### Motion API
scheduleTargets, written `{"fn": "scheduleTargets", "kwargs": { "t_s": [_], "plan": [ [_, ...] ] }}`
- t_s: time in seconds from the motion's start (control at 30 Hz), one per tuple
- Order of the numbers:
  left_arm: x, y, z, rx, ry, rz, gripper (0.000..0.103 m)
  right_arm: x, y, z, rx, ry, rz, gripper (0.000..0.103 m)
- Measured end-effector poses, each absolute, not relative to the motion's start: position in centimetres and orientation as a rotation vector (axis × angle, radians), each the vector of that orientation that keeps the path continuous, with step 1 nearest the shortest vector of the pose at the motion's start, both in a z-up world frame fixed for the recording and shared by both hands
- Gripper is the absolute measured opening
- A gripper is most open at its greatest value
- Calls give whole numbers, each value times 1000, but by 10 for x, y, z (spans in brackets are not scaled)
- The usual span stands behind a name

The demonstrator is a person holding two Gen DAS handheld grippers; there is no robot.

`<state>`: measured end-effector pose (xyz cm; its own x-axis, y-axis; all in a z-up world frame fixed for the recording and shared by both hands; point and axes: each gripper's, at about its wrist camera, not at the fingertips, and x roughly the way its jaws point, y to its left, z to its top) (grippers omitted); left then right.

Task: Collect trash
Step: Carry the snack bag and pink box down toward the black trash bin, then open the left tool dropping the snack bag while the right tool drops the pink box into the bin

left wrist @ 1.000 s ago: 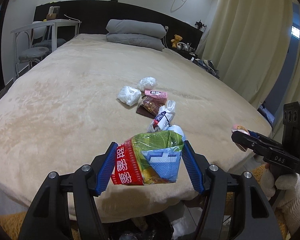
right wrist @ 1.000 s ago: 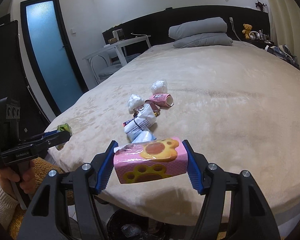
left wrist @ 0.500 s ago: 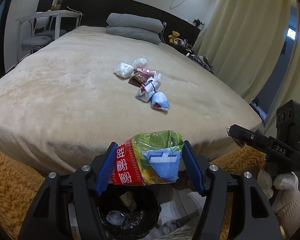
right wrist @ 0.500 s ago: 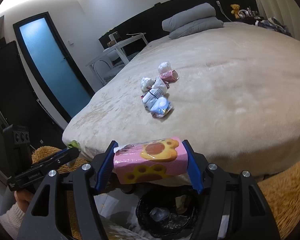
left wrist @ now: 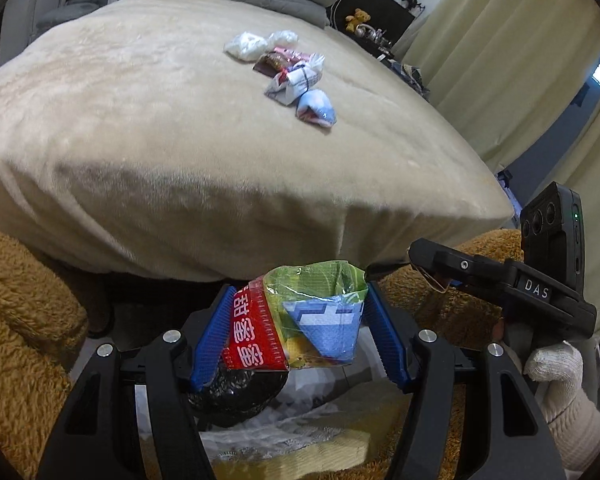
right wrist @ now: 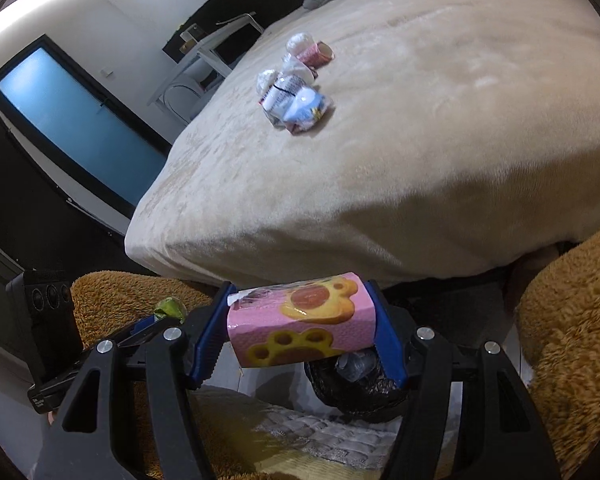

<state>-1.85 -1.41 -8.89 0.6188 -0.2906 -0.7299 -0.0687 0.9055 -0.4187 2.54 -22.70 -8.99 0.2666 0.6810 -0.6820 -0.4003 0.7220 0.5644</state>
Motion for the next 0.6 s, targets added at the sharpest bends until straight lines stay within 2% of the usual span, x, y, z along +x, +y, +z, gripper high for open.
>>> {"fn": "scheduleTargets", "kwargs": {
  "t_s": [0.37, 0.6],
  "plan": [
    [3, -22, -137, -412, 1134, -70, 64, 41, -210, -139, 344, 1283, 687, 65],
    [13, -22, -157, -422, 1221, -59, 64, 47, -196, -165, 371, 1386, 676, 65]
  ]
}}
